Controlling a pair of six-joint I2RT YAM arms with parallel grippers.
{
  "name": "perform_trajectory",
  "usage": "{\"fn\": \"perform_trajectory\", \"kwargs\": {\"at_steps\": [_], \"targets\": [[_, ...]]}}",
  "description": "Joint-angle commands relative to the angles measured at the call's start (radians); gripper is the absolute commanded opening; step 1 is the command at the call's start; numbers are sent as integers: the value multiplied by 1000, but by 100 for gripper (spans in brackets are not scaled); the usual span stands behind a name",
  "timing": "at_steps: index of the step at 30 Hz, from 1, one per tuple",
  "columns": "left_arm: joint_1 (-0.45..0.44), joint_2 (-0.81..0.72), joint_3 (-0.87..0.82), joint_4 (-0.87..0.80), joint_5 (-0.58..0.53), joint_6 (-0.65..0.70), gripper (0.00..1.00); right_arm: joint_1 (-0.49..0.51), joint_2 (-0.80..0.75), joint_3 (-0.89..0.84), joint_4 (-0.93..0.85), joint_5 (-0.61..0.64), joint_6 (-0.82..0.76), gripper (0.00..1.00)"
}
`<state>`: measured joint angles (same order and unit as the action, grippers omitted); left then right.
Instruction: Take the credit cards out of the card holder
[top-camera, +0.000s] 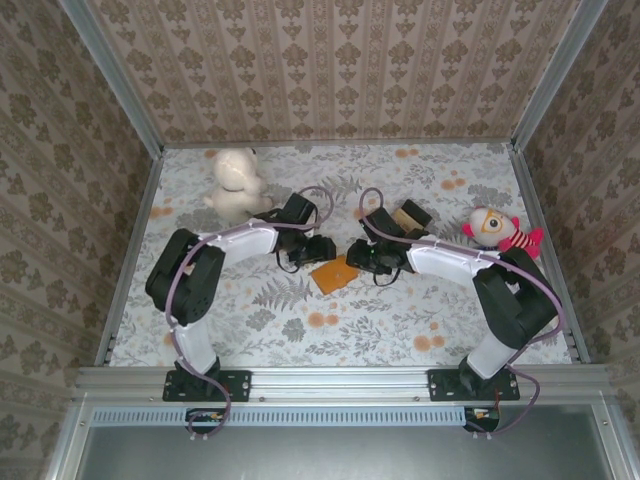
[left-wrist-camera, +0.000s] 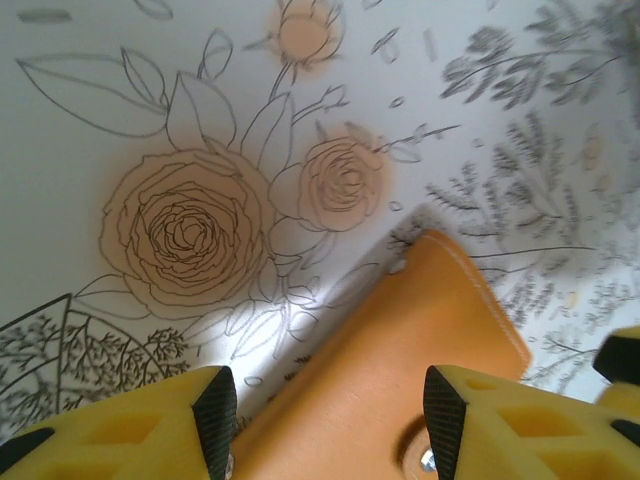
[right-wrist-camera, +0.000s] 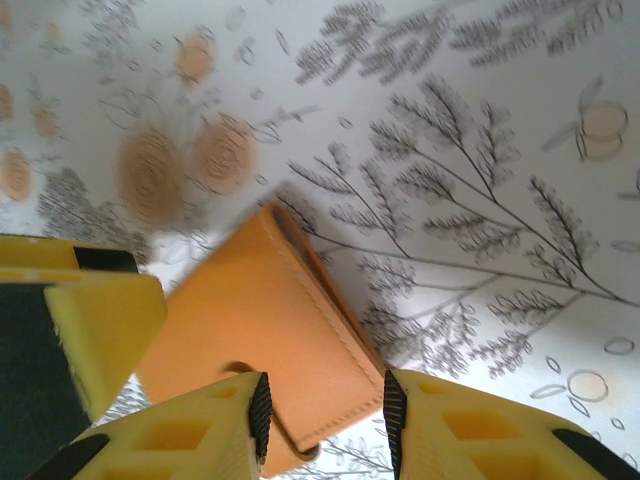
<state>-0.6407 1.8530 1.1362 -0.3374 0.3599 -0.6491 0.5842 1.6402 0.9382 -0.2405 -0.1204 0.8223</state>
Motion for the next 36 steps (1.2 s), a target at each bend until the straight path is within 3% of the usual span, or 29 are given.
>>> {"fn": "perform_trajectory", "kwargs": {"at_steps": [1,8,28,36], "targets": [[-6,40,30,-43,38,34,54,-1,3,-21,31,-37,49,38],[-15,8,-37,12,126,23,44,3,63,-5,61,-105,57,35],[-30,-76,-199,263,274,-92,37,19,142,-1,86,-125,91,33],[-11,-106,-229,292,269,-101,29,18,129,-1,82,-120,83,32]]}}
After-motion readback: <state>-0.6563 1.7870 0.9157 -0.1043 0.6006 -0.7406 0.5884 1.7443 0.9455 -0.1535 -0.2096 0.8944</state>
